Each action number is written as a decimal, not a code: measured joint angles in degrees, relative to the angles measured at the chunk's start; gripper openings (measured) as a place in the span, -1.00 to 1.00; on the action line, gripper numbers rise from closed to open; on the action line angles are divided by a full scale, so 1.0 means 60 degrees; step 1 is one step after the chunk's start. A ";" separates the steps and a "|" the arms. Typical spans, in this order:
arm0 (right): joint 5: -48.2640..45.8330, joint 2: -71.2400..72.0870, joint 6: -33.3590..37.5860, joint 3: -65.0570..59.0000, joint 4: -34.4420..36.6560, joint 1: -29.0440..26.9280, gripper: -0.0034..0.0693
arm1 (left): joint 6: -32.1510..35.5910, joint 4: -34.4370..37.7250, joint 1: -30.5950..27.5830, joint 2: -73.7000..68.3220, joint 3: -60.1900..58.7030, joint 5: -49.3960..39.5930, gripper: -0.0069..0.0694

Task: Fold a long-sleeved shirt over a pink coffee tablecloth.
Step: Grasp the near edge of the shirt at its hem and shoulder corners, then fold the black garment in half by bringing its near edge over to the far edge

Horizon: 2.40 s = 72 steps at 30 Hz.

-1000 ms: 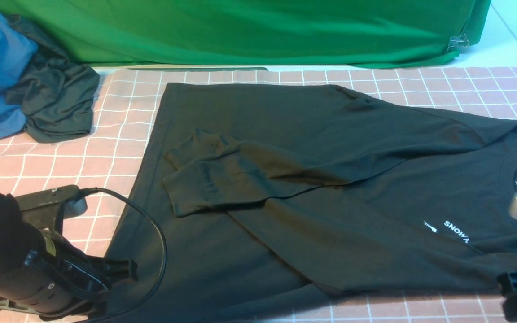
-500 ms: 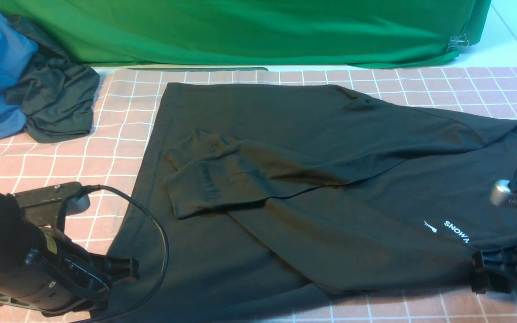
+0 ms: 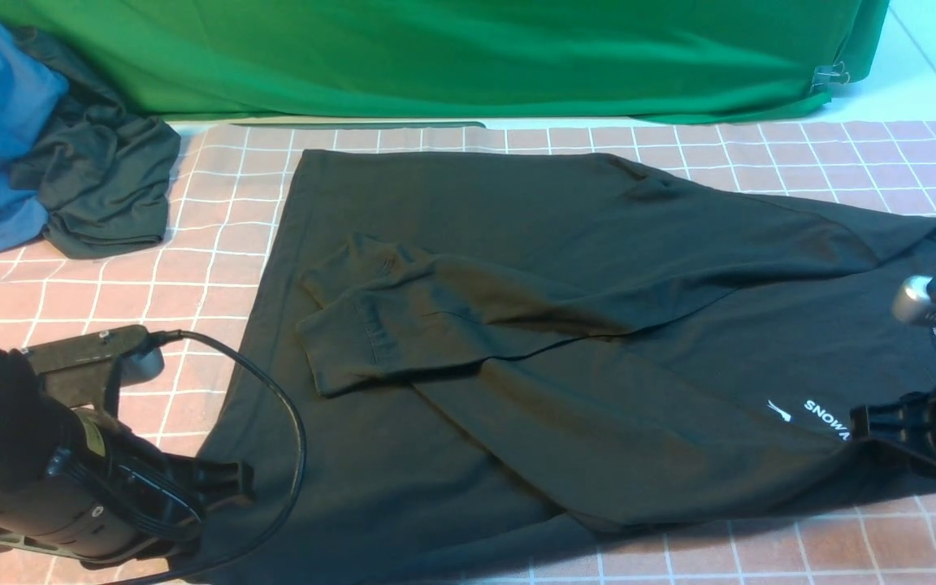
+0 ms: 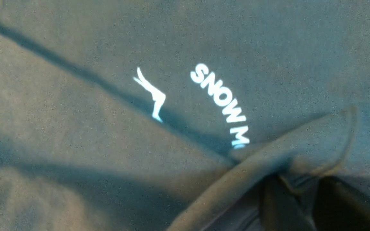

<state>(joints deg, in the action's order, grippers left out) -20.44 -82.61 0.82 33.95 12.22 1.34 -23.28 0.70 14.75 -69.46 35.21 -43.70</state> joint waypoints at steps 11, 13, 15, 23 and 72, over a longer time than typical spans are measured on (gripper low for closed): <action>-0.0407 0.0220 0.0349 0.0000 0.0009 0.0000 -0.80 | 0.0000 0.0023 0.0000 0.0000 0.0000 0.0011 -0.73; -0.0861 0.0629 0.0374 0.0000 0.0009 0.0000 -0.80 | 0.0000 0.0023 0.0000 0.0000 0.0000 0.0011 -0.73; -0.1232 0.1002 0.0386 0.0000 -0.0002 0.0000 -0.80 | 0.0000 0.0023 0.0000 0.0000 0.0000 0.0011 -0.73; -0.2626 0.1844 0.0457 0.0000 0.1011 0.0000 -0.79 | 0.0000 0.0023 0.0000 0.0000 0.0000 -0.0006 -0.73; -0.3251 0.1334 0.0292 0.0000 0.1083 0.1740 -0.75 | 0.0010 -0.0317 0.0000 0.0000 0.0000 -0.0678 -0.73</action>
<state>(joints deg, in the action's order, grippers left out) -39.95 -74.60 2.57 33.95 18.71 11.78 -23.22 -1.21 14.75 -69.46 35.21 -47.77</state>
